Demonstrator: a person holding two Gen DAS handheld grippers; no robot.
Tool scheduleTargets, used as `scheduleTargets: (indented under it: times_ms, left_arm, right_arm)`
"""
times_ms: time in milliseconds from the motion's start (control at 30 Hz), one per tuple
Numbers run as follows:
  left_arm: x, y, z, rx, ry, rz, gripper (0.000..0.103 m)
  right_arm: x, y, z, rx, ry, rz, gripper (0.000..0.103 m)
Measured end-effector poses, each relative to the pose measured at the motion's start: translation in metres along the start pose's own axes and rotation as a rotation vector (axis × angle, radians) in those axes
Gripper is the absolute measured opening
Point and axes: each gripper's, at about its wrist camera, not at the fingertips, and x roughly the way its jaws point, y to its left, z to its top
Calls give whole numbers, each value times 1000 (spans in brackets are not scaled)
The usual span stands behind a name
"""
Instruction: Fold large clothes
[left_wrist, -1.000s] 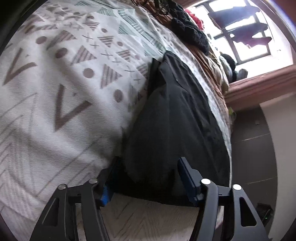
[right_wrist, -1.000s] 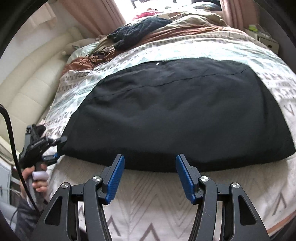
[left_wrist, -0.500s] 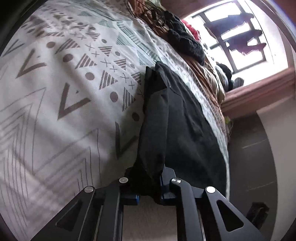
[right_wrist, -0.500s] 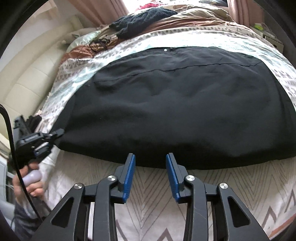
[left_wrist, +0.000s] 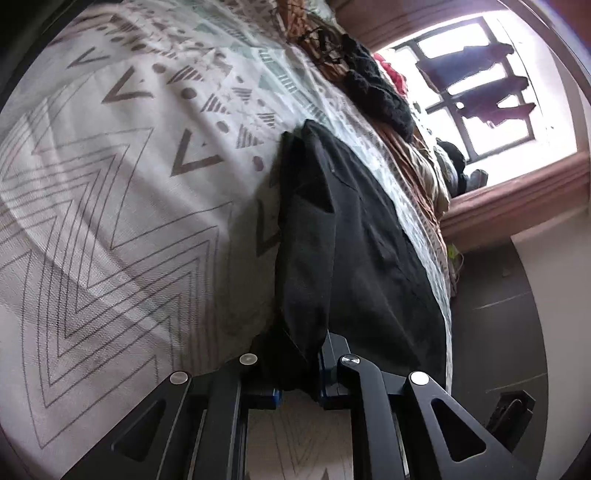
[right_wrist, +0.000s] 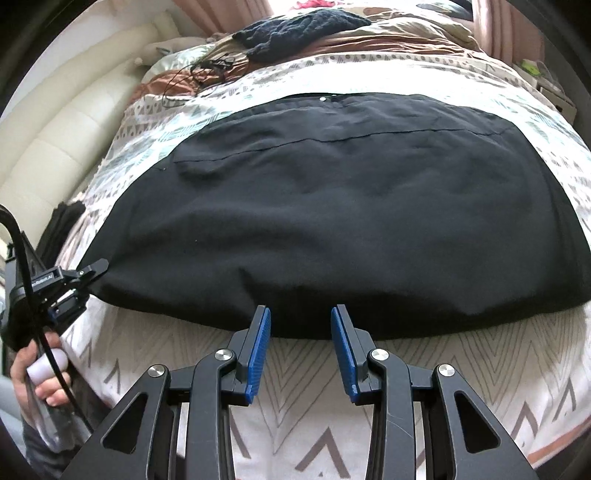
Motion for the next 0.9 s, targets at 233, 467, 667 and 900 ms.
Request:
scheduleTargets:
  times_ms: [233, 467, 667, 900]
  left_arm:
    - [6, 5, 1, -20, 17, 25, 13]
    - [9, 13, -1, -79, 14, 24, 16]
    - [8, 14, -6, -107, -2, 62, 20]
    - [7, 12, -10, -157, -37, 103, 21]
  right_arm:
    - [34, 0, 17, -5, 60, -14, 11]
    - [61, 0, 43, -8, 54, -42, 11]
    - [84, -6, 85, -2, 39, -57, 11]
    - [108, -14, 131, 15, 29, -53, 11]
